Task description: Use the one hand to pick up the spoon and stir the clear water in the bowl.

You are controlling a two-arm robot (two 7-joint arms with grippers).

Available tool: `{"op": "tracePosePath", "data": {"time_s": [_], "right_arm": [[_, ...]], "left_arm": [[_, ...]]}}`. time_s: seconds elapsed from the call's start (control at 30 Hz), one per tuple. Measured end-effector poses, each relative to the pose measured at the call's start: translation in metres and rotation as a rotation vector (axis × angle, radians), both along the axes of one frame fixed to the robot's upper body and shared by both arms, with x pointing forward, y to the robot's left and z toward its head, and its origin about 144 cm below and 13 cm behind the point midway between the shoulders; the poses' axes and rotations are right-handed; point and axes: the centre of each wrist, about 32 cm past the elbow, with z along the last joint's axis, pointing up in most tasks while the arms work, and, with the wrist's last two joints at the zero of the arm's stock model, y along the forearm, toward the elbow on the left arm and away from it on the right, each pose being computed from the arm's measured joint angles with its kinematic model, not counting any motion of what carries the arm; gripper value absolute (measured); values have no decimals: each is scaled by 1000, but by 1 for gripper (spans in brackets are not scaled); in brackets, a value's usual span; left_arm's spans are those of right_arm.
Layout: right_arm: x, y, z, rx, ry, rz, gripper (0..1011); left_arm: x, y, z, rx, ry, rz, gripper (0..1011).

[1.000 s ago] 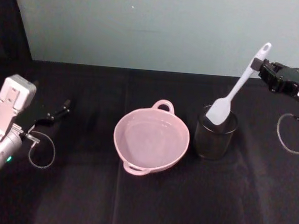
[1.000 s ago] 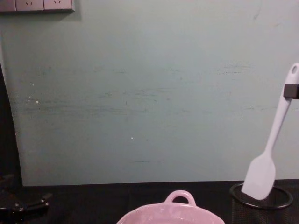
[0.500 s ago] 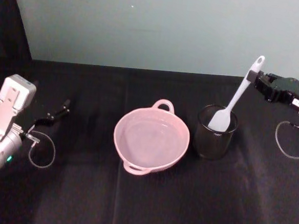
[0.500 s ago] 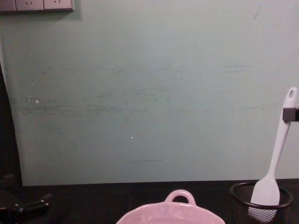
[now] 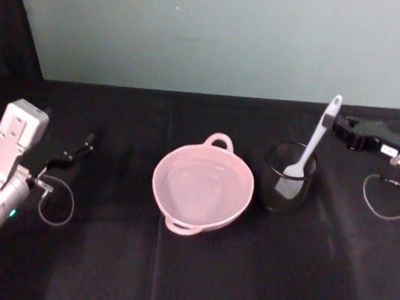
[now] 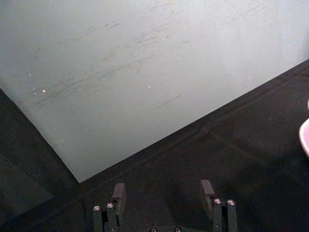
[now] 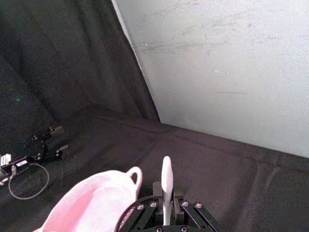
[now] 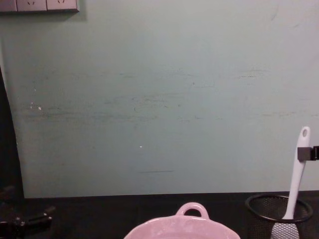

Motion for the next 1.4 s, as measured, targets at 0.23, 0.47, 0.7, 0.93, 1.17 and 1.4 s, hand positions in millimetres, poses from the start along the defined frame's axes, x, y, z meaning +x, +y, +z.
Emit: {"op": "tracePosePath", "data": {"time_s": [0.23,0.47,0.7,0.93,1.17,1.4], "right_arm": [[10,-4,-8,29,23,13,125],[20,-3,-10,39,36,29,125],[25,1,-10,50,43,41,125],[25,3,-9,65,43,46,125],[24,3,-9,78,46,45,125],[24,2,-11,89,63,47,125]], "left_arm": [[0,0,0,0,0,0,1011],[0,0,0,0,0,0,1011],[0,0,0,0,0,0,1011],[0,0,0,0,0,0,1011],[0,0,0,0,0,0,1011],[0,0,0,0,0,0,1011]]}}
